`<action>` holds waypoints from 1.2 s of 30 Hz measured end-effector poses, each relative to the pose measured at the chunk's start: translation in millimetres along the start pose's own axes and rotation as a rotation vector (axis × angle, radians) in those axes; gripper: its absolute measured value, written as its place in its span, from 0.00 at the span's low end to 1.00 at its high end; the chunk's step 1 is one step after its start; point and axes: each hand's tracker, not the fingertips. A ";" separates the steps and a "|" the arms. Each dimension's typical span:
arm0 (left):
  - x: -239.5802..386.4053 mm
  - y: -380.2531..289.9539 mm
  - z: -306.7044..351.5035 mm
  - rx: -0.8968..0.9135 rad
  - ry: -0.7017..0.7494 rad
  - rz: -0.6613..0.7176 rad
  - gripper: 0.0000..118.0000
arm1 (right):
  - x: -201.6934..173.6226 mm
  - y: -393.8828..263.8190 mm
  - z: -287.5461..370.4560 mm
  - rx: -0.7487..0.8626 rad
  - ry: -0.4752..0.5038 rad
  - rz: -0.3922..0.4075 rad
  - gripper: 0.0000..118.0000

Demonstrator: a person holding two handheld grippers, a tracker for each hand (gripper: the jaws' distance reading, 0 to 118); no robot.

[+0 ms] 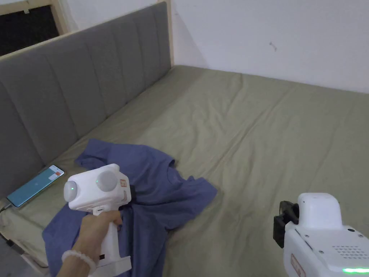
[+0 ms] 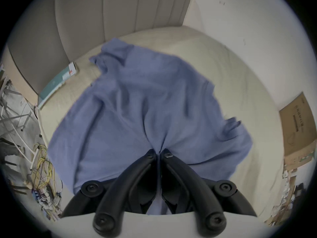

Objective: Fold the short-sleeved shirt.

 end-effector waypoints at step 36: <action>467.4 -279.8 46.8 -0.206 -0.609 -0.975 0.03 | 261.0 -72.8 179.9 0.029 -0.636 -0.425 0.00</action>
